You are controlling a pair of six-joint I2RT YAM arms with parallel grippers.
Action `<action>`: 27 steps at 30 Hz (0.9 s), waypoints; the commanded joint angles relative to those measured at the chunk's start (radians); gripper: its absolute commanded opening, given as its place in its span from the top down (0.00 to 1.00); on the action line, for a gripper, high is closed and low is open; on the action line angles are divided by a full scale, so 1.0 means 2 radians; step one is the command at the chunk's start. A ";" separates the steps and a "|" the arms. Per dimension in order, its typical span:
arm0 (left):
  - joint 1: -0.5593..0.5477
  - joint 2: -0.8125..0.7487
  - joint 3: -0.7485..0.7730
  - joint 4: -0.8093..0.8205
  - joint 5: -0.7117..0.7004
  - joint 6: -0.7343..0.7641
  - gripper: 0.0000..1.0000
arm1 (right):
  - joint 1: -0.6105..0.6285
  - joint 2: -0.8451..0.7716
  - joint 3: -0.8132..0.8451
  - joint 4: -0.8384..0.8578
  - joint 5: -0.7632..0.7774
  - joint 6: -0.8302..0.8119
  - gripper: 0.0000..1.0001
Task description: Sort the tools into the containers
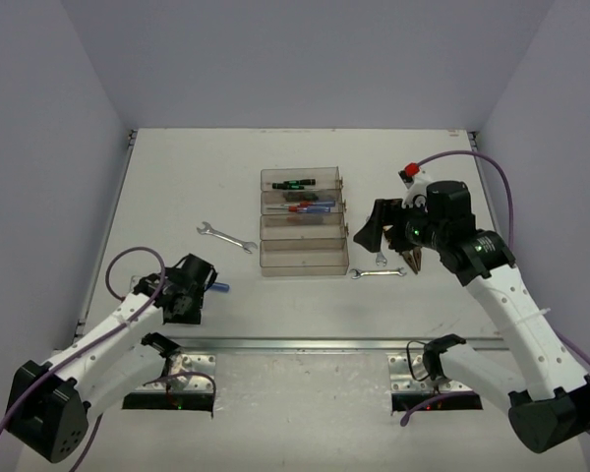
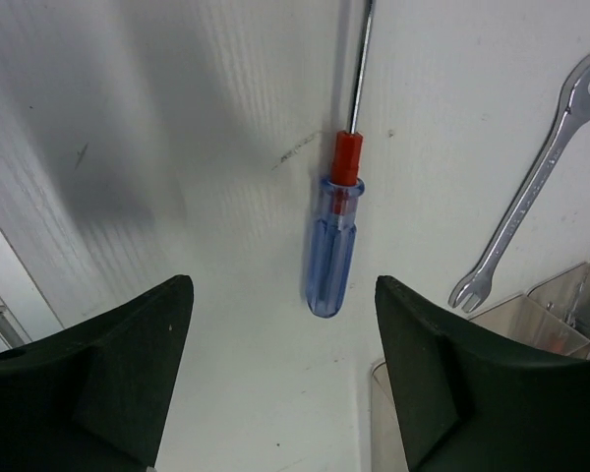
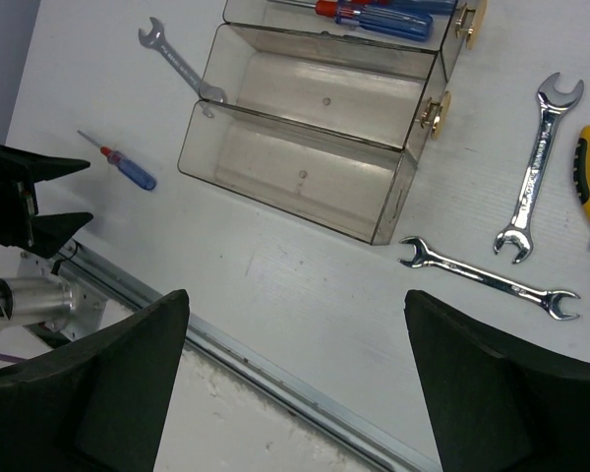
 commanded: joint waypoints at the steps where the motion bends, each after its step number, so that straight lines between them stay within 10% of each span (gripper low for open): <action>1: 0.002 0.023 0.009 0.075 -0.028 0.020 0.32 | -0.001 0.005 0.008 0.027 -0.015 0.006 0.10; 17: 0.026 0.230 0.065 0.095 -0.007 0.059 0.34 | -0.001 0.016 0.001 0.039 -0.014 0.001 0.10; 27: 0.057 0.293 0.079 0.104 0.040 0.107 0.99 | -0.001 0.016 -0.004 0.045 -0.016 0.002 0.10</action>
